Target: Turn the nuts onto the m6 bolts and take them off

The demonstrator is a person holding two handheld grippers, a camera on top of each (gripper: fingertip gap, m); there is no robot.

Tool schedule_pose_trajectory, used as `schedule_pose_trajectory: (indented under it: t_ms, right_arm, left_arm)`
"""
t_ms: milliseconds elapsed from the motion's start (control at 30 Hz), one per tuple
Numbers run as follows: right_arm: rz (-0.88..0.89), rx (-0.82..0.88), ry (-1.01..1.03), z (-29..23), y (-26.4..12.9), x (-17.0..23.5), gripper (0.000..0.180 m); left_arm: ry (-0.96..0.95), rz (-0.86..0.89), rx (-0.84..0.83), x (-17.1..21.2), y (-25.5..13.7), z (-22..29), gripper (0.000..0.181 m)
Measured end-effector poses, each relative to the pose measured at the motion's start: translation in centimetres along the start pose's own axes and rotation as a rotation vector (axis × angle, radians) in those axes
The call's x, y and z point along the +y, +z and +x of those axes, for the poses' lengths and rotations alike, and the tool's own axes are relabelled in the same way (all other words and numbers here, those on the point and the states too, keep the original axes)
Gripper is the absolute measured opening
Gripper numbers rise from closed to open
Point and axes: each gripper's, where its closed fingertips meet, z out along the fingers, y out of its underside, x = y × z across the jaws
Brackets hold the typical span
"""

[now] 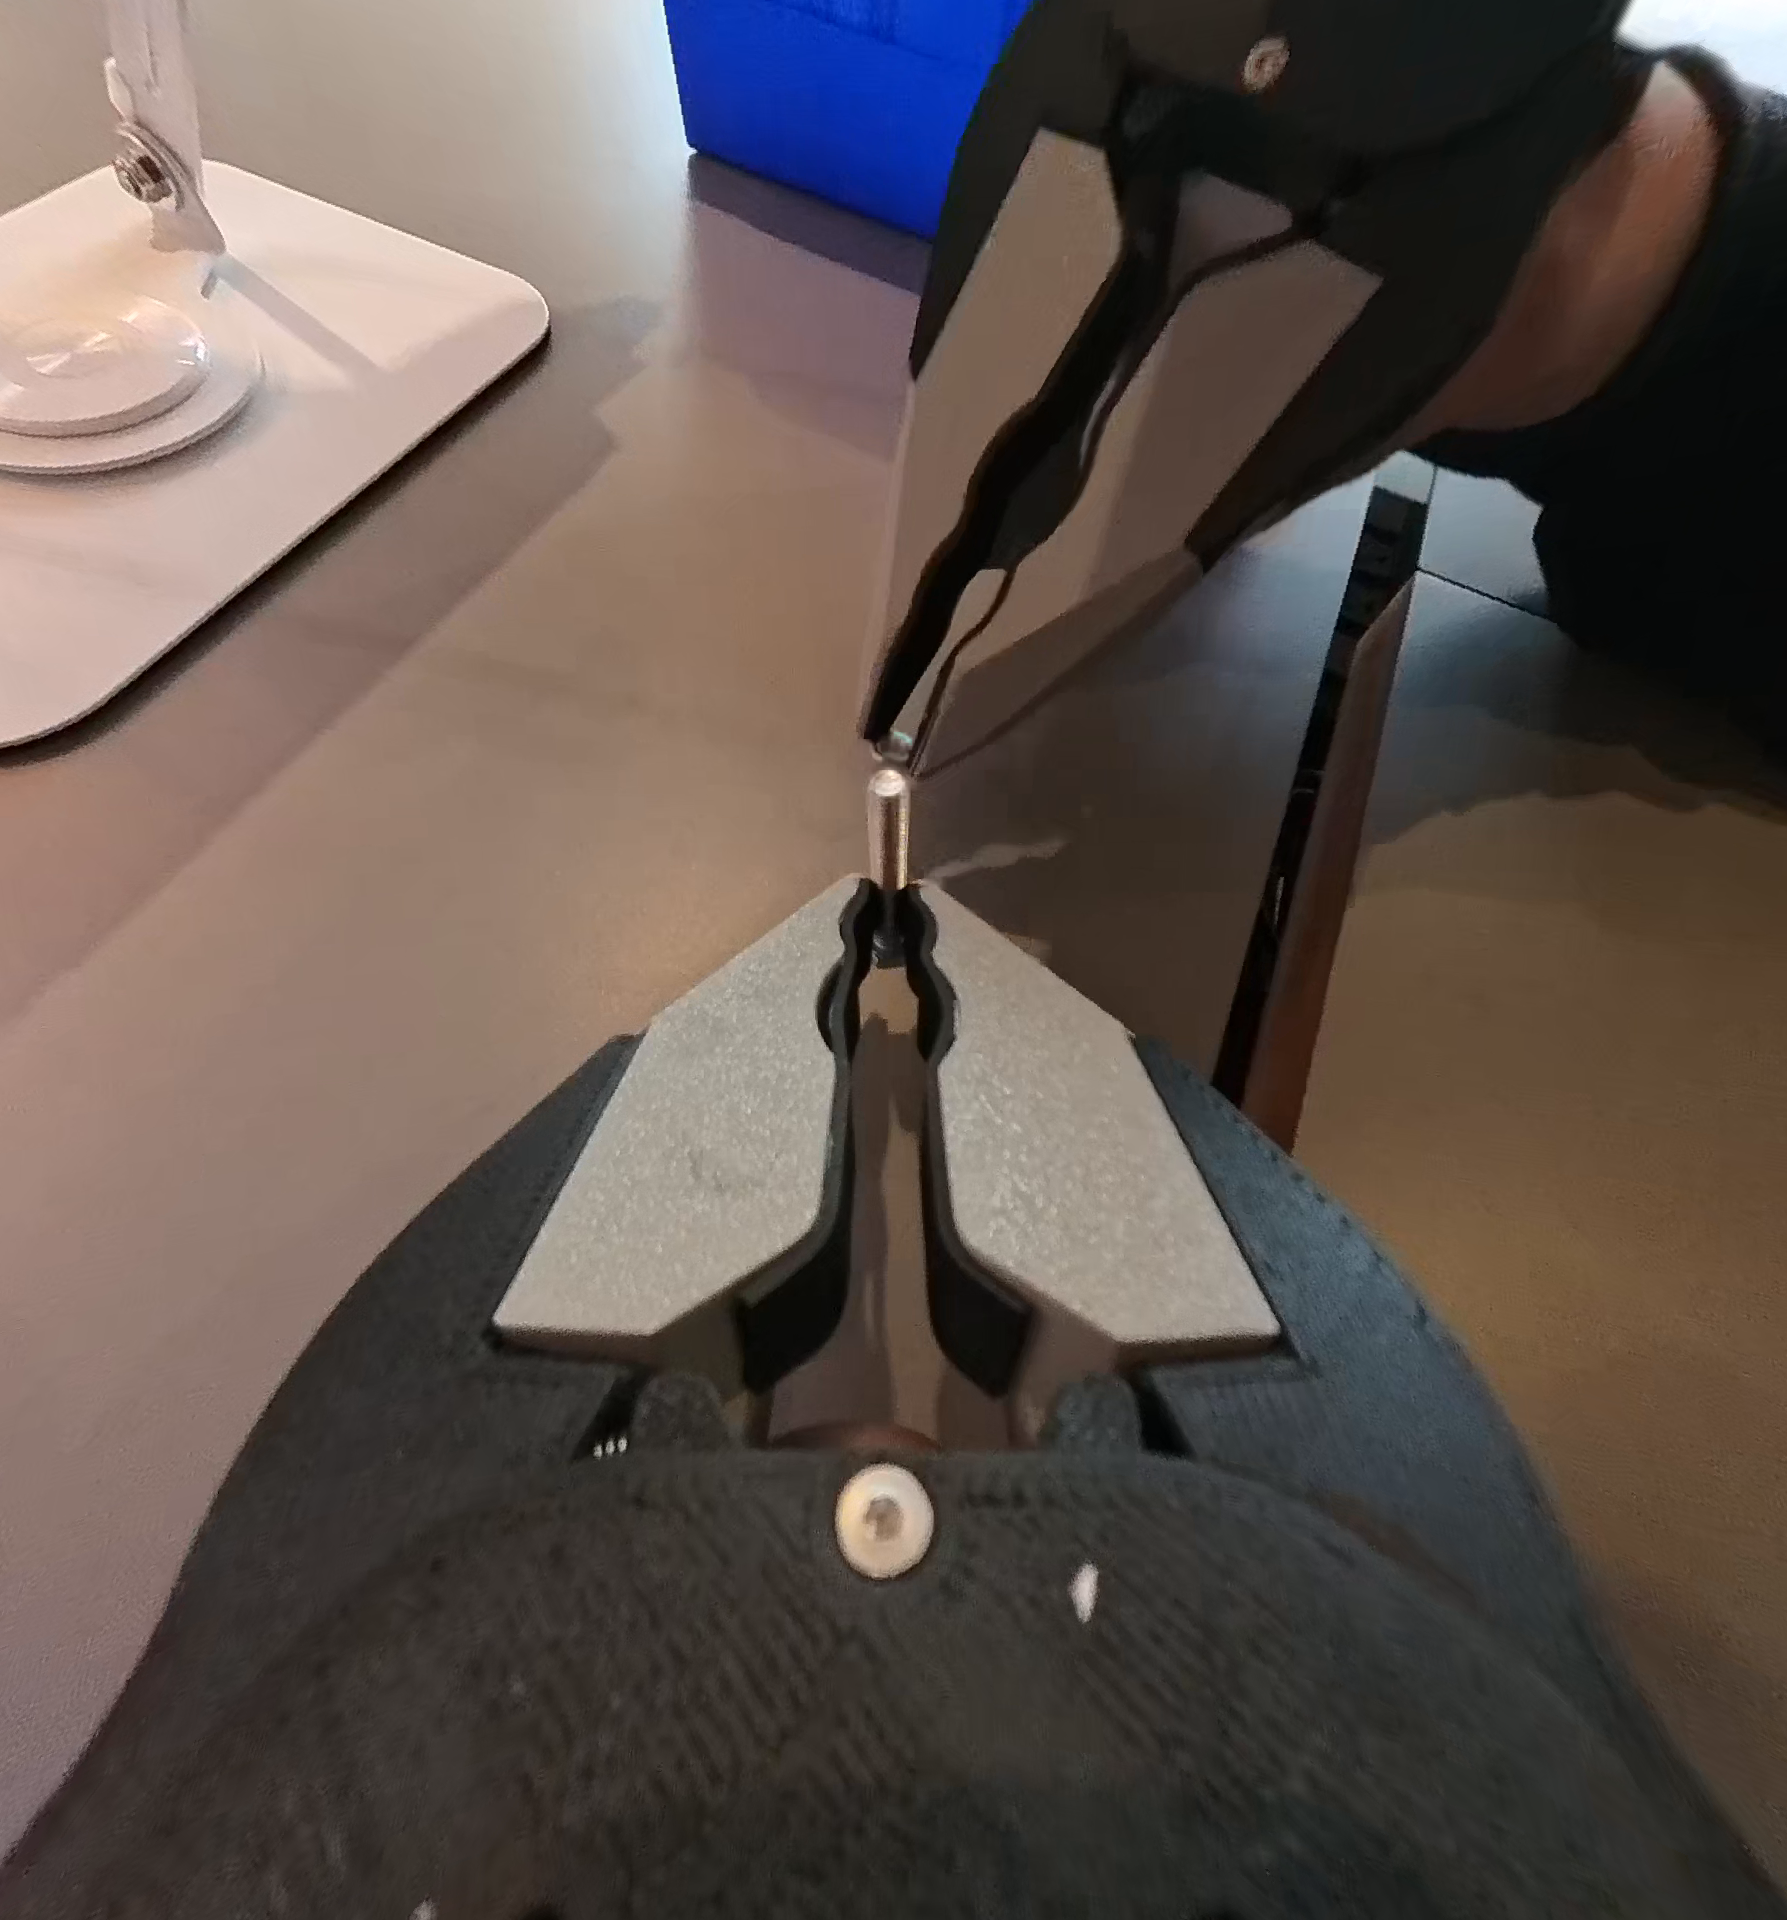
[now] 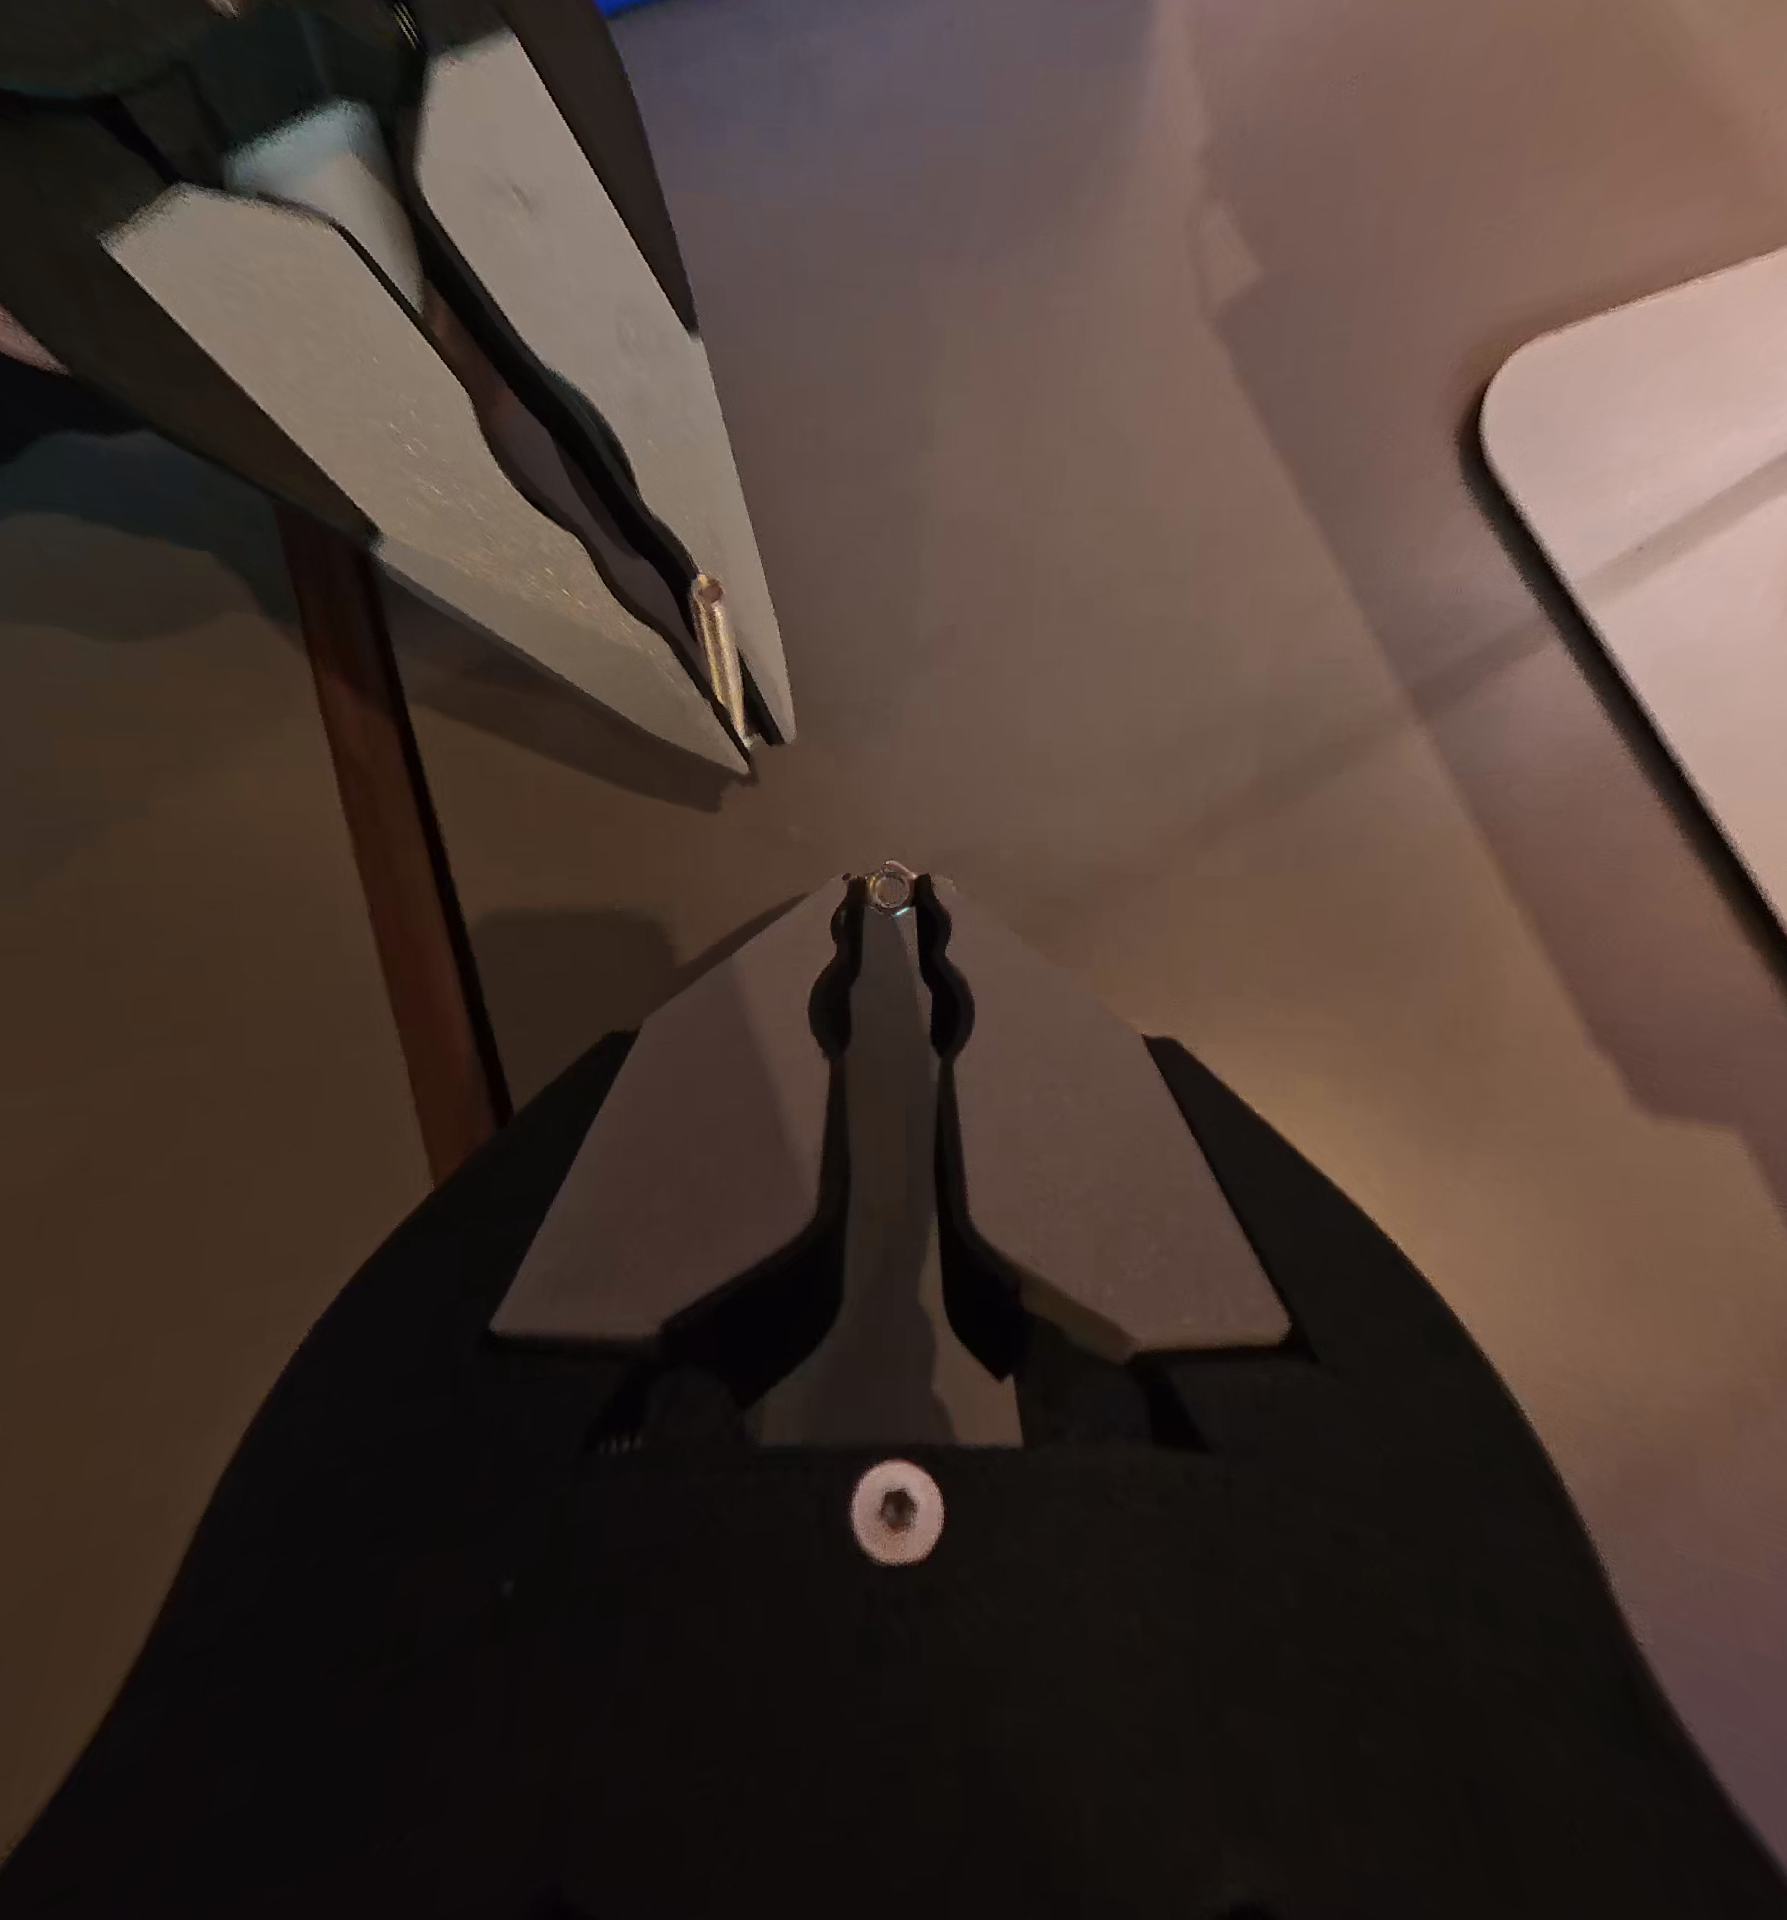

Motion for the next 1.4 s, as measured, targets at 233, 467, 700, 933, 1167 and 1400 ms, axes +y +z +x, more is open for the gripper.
schedule_pose_trajectory:
  t_ms: [233,467,700,933,1167,1400]
  right_arm:
    - [0.197,-0.082,0.011,-1.3,-3.1,-3.4,0.006]
    - [0.217,-0.189,-0.01,-3.0,-3.5,-4.9,0.006]
    - [0.092,-0.159,-0.097,-3.8,-2.4,-4.6,0.007]
    - [-0.009,-0.106,-0.152,-3.3,-1.8,-4.5,0.006]
    - [-0.043,-0.099,-0.168,-3.2,-1.8,-4.6,0.006]
    - [-0.062,-0.113,-0.175,-3.5,-1.9,-4.8,0.007]
  left_arm:
    - [0.026,-0.007,0.031,0.0,0.2,0.9,0.002]
    - [0.034,-0.018,0.036,0.1,0.4,1.2,0.002]
    - [0.047,-0.021,0.02,0.1,0.4,1.0,0.002]
    - [0.052,-0.024,0.018,0.2,0.4,1.0,0.002]
    - [0.072,-0.011,0.014,-0.2,0.3,1.2,0.002]
    - [0.076,0.003,0.002,-0.5,0.1,1.0,0.002]
